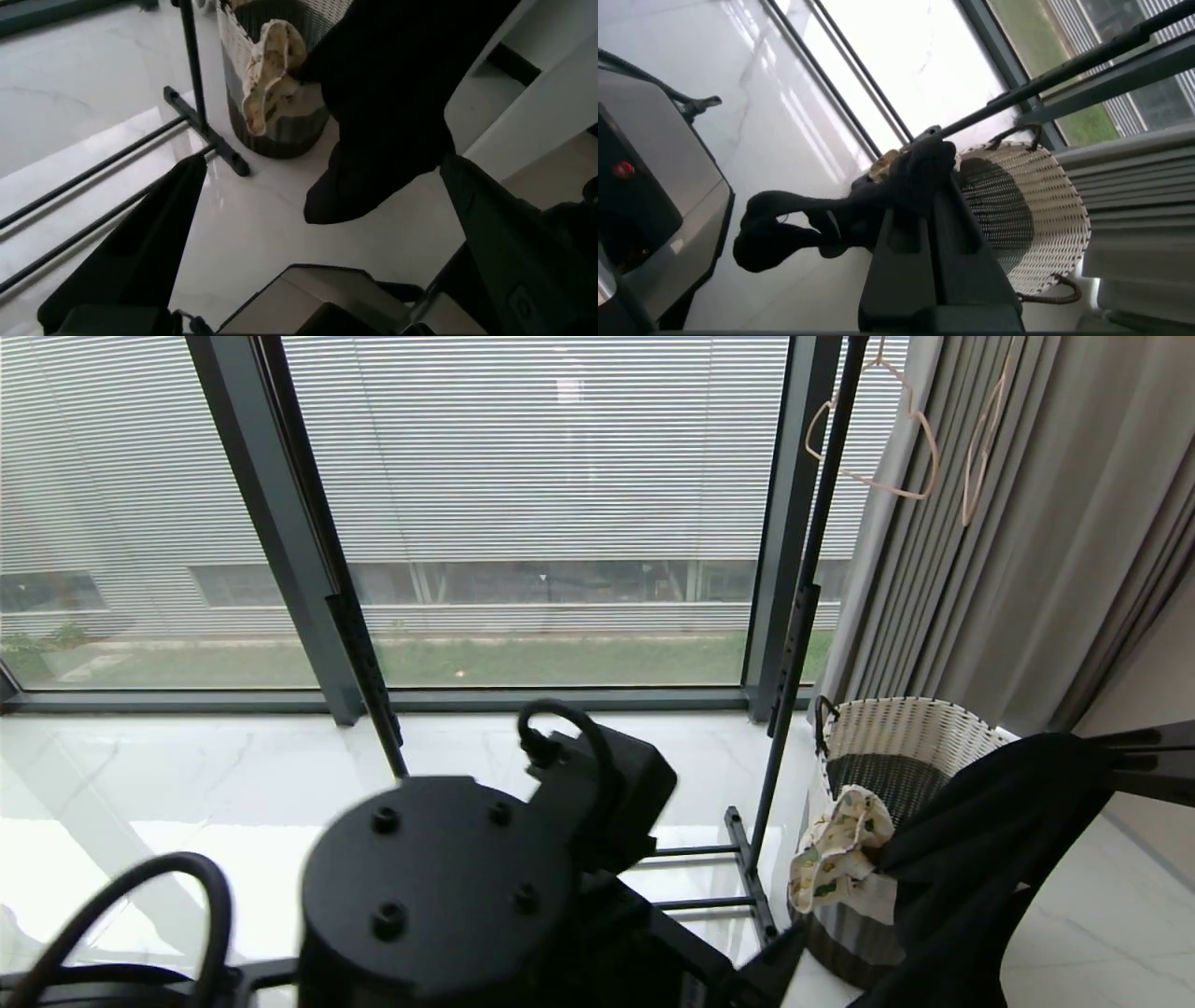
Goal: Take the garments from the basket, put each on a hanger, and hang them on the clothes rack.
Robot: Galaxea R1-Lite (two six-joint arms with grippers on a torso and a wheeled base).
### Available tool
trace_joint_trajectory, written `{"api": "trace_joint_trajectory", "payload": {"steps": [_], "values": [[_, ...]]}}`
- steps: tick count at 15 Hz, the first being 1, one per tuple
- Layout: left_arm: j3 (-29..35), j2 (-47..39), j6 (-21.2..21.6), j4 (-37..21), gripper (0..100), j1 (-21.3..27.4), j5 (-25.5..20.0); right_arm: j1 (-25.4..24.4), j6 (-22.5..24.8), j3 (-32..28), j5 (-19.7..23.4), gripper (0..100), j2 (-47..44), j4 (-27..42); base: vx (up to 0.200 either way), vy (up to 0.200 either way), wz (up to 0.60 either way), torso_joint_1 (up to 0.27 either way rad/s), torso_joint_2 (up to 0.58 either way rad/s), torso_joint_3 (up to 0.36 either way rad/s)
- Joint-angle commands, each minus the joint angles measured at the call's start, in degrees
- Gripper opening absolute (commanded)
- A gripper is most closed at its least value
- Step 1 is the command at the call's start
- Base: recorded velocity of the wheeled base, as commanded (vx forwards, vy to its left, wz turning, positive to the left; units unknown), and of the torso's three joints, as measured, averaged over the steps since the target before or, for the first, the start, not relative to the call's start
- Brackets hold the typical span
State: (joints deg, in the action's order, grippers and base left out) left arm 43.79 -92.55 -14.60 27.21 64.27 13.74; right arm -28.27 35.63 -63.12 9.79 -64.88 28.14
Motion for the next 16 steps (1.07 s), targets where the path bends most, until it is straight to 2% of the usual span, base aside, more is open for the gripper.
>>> {"api": "trace_joint_trajectory", "payload": {"steps": [1,3,6,8,12,14,16], "values": [[10.09,-17.66,-2.09,5.75,100,7.19,4.63,-2.05,0.05,-0.07,-0.12,0,-0.07,0.08,0.0,0.0,0.0,0.0,0.0,0.0],[19.14,-24.7,-1.22,6.1,100,7.27,4.45,-2.76,0.14,0.02,-0.21,0,-0.07,0.16,0.0,0.0,0.0,0.0,0.0,0.0],[26.88,-30.76,-0.95,6.1,100,7.27,4.28,-3.11,0.14,0.28,-0.21,0,-0.07,0.16,0.0,0.0,0.0,0.0,0.0,0.0],[29.07,-32.78,-0.95,6.01,100,7.1,4.37,-3.11,0.14,0.63,-0.12,0,-0.07,0.16,0.0,0.0,0.0,0.0,0.0,0.0],[29.07,-34.54,-0.86,6.01,100,4.2,4.81,-3.11,0.14,0.63,-0.03,0,-0.07,0.16,0.0,0.0,0.0,0.0,0.0,0.0],[28.19,-35.86,2.56,6.01,100,2.88,4.81,-3.28,0.14,0.63,0.05,0,-0.07,0.16,0.0,0.0,0.0,0.0,0.0,0.0],[28.28,-37.18,3.88,6.1,100,1.74,5.07,-3.37,0.14,0.63,0.05,0,-0.07,0.16,0.0,0.0,0.0,0.0,0.0,0.0]]}}
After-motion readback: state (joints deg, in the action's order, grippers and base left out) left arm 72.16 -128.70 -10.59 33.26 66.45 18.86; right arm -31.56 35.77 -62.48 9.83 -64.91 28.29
